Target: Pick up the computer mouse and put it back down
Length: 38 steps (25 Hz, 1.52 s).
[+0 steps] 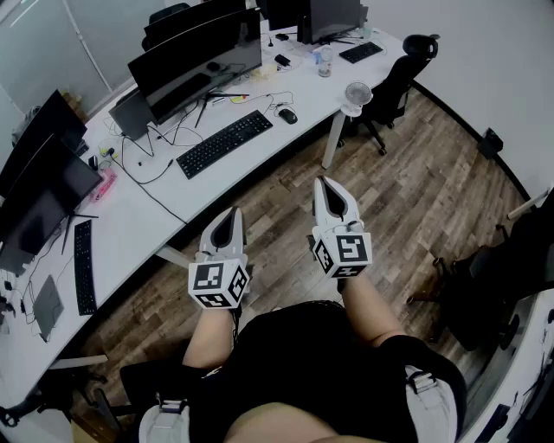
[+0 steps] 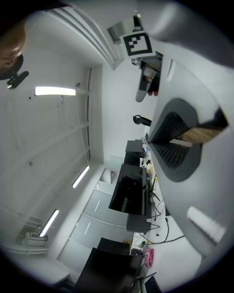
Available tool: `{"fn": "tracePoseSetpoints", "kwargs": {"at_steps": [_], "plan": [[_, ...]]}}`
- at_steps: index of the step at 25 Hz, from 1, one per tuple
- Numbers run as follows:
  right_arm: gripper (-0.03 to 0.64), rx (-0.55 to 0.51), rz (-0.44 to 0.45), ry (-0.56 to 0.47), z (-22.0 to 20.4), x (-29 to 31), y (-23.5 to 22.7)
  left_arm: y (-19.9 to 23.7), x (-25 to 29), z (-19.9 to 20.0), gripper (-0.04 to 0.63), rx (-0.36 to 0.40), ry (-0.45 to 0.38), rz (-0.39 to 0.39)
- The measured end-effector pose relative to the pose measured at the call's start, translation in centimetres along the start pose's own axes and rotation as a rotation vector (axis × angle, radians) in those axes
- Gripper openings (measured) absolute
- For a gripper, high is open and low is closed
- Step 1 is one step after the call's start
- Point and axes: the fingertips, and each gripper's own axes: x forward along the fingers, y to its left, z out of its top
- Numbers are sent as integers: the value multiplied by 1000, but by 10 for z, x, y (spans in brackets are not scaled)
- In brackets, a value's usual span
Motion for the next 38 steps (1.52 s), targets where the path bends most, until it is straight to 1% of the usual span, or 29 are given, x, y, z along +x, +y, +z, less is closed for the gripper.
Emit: {"fn": "tracePoseSetpoints", "kwargs": {"at_steps": [6, 9, 12, 18, 22, 26, 29, 33, 38], "plan": [[-3, 15, -18, -38, 6, -6, 18, 12, -14, -1, 52, 6, -4, -12], [-3, 9, -26, -31, 6, -3, 24, 20, -14, -2, 52, 3, -4, -17], [-3, 11, -13, -3, 1, 3, 27, 28, -12, -1, 52, -1, -9, -9], [-3, -5, -12, 6, -6, 21, 17, 37, 7, -5, 52, -3, 1, -5], [-3, -5, -10, -7, -11, 45, 2, 43, 33, -3, 52, 11, 1, -6], [-3, -8, -3, -5, -26, 81, -29, 45, 80, -11, 52, 9, 8, -7], [-3, 7, 4, 7, -44, 122, -60, 50, 127, -18, 52, 15, 24, 6], [-3, 26, 28, 25, -63, 187, -108, 56, 203, -22, 52, 18, 37, 36], [-3, 44, 95, 63, -76, 279, -166, 56, 312, -18, 52, 23, 73, 72]]}}
